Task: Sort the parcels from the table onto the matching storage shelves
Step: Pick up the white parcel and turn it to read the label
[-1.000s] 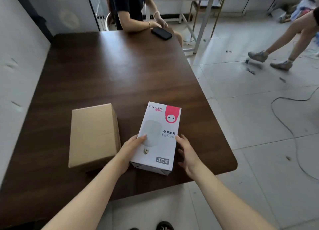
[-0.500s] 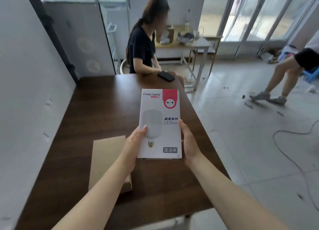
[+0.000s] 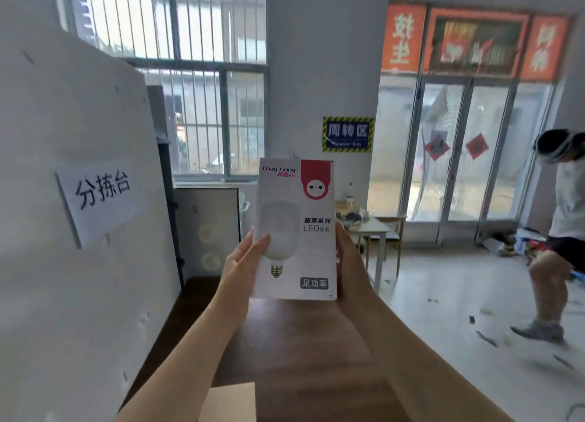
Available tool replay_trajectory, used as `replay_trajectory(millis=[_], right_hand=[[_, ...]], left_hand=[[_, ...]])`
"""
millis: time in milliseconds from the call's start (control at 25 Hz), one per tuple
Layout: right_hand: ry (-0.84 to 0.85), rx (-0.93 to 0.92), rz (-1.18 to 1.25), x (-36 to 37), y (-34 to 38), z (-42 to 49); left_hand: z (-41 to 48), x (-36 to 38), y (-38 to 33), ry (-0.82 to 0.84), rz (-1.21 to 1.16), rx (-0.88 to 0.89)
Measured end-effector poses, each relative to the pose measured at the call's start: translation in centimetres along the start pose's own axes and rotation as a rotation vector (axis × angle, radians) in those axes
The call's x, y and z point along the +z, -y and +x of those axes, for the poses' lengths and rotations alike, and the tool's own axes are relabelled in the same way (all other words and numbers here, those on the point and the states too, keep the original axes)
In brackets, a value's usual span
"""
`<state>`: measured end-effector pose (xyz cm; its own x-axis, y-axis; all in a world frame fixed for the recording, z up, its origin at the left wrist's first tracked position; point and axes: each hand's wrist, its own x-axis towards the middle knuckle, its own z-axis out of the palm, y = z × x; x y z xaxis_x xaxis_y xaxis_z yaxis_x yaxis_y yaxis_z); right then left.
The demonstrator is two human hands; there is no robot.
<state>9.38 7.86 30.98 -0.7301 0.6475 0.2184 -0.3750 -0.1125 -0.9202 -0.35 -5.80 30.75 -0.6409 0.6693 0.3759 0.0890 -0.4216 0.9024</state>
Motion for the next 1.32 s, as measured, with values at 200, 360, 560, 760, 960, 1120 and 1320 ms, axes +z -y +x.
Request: replay_trajectory(millis=[200,360,560,760,960,1120,1320], right_hand=[[0.067,-0.077,0.067,1.8,2.7,-0.2],[0.099,-0.002,0.047,2.6,2.6,-0.9],[0.055,-0.021,-0.012,3.1,2.9,-1.4],[0.041,-0.134,0.067,2.8,3.7,-1.6],[0.044,-0.231,0.103,3.6,4.5,-2.4],[0.068,-0.183,0.219,4.8,4.4,-3.4],[0.024,-0.165,0.28,5.3,4.1,-3.7]], left_hand=[[-1.1,0.3,-4.0,0.026,0.025,0.148],[-2.0,-0.3,-4.5,-0.012,-0.023,0.149],[-2.4,-1.7,-5.6,0.003,-0.02,0.174],[-1.7,-3.4,-6.5,-0.037,-0.049,0.236],[-1.3,-4.8,-6.2,-0.091,0.005,0.231],[-1.1,-4.5,-5.5,-0.105,0.117,0.251],[-2.2,-3.2,-5.2,0.134,0.067,0.196]])
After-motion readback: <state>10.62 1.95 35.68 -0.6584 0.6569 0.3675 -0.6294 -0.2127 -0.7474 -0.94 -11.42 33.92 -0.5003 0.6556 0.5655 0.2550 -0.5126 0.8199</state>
